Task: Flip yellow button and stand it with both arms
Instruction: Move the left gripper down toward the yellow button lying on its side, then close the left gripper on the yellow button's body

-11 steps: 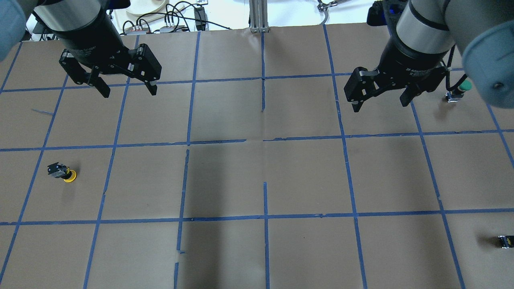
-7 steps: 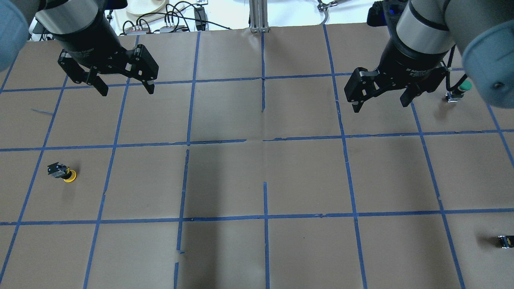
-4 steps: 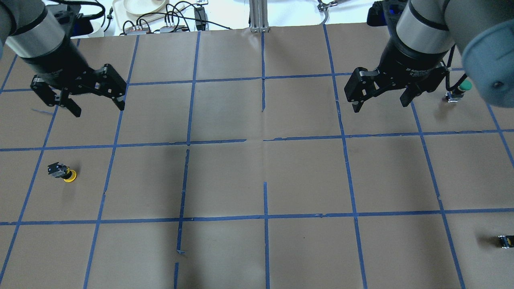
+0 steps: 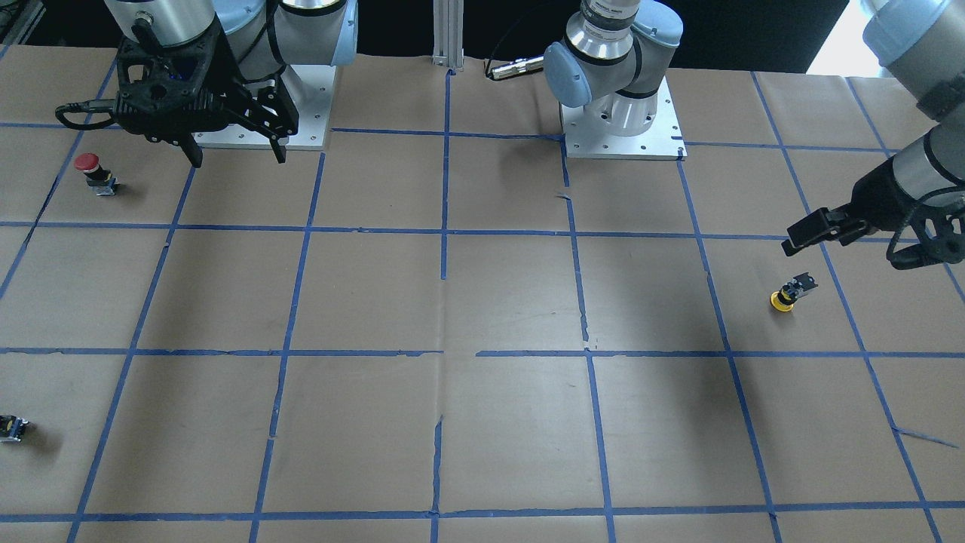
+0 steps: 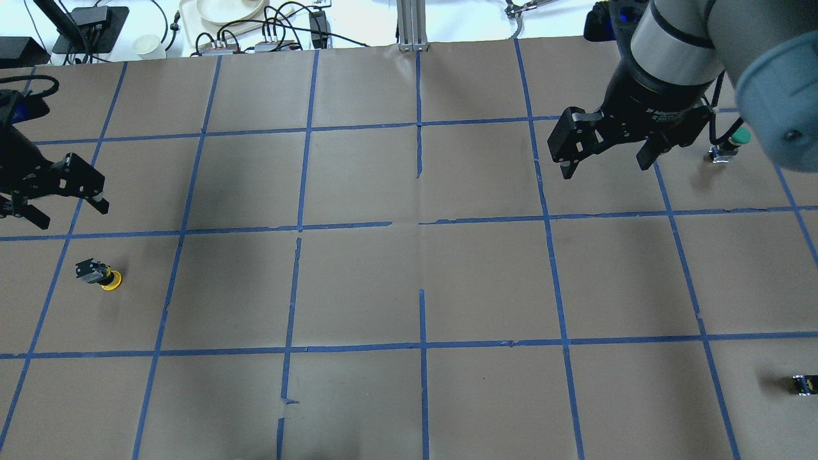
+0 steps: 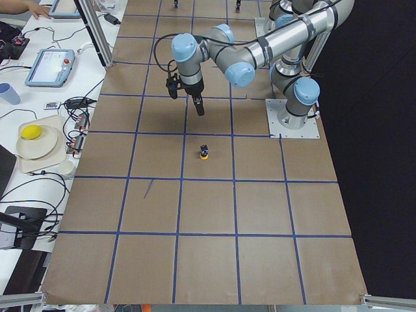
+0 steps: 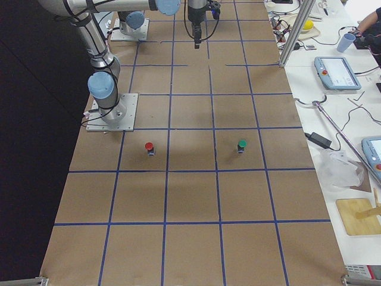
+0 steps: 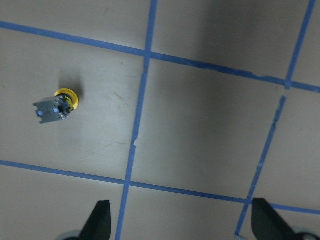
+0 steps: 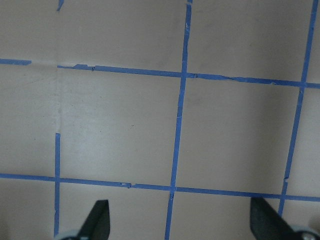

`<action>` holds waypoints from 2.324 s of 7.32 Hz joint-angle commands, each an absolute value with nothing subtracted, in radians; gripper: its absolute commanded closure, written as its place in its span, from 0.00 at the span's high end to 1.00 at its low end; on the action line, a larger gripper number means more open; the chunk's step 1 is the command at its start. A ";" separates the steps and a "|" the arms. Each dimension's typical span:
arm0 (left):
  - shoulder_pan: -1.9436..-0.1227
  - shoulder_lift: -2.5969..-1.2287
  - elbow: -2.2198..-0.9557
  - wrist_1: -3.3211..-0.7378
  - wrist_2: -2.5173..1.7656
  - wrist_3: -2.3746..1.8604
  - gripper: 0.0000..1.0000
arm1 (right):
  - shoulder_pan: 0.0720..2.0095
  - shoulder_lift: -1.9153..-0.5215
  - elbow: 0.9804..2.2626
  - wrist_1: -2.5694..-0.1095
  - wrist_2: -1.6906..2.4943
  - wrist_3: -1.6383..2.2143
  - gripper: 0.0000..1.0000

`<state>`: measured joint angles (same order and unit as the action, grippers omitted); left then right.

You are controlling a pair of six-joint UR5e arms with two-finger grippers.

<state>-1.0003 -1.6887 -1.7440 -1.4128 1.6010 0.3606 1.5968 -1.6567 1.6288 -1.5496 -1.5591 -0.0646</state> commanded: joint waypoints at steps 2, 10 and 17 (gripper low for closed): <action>-0.855 -1.733 -2.012 -0.979 1.611 0.621 0.97 | 1.597 -1.657 1.629 -1.552 -1.559 -0.064 1.00; -0.831 -1.819 -2.053 -0.847 1.554 0.549 0.93 | 1.597 -1.657 1.628 -1.549 -1.559 -0.063 1.00; -0.827 -1.798 -2.049 -0.860 1.514 0.567 0.21 | 1.597 -1.655 1.628 -1.559 -1.557 -0.063 1.00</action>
<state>-0.8291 -1.7995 -2.0529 -0.8538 1.5435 0.5595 1.5969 -1.6555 1.6276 -1.5562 -1.5576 -0.0629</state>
